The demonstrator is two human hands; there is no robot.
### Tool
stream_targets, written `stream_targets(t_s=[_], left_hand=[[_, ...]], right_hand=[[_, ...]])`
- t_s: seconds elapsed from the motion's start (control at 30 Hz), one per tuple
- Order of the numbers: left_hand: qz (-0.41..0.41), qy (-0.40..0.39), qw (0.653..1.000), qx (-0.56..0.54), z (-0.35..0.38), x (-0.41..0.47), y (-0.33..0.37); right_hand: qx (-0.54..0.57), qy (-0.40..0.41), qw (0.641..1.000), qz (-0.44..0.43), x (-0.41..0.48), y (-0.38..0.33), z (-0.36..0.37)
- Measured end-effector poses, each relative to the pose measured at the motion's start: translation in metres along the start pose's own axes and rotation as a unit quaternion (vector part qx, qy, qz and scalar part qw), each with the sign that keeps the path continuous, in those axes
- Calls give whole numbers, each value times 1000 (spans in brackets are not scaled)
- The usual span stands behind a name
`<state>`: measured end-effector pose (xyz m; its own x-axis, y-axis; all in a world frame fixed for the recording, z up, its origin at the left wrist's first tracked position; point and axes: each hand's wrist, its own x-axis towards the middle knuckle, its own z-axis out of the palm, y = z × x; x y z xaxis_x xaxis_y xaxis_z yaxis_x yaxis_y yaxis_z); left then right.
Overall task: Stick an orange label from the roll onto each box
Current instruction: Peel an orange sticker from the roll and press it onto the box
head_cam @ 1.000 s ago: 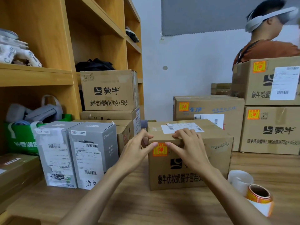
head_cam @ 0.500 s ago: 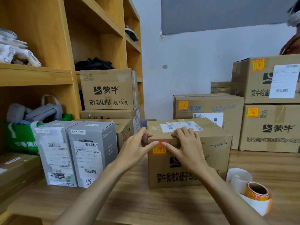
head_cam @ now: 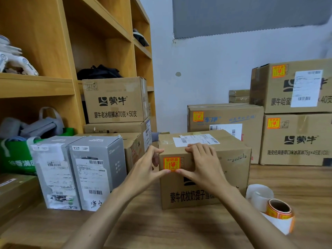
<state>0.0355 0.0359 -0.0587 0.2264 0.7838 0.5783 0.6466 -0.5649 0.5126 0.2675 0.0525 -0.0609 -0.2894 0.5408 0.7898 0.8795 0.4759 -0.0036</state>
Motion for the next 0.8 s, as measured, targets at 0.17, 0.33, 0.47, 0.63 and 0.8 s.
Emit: stream_targets(t_s=[0.17,0.33,0.47,0.63,0.8], left_hand=[[-2,7,1000,8,3,1,0],[-13,-10,1000,25,-1,-4,13],[28,-18,997,64,-3,-18,33],[115,-40,990,75,-5,-44,60],[112,4,989,100,-17,-26,60]], right_hand=[[-16,-11,1000,6,3,-2,1],[44,-45,998,16,0,-5,-16],[97,-56,993,30,-5,-6,-36],[71,-8,997,22,-20,-10,-55],[29,12,999,16,-30,-27,-64]])
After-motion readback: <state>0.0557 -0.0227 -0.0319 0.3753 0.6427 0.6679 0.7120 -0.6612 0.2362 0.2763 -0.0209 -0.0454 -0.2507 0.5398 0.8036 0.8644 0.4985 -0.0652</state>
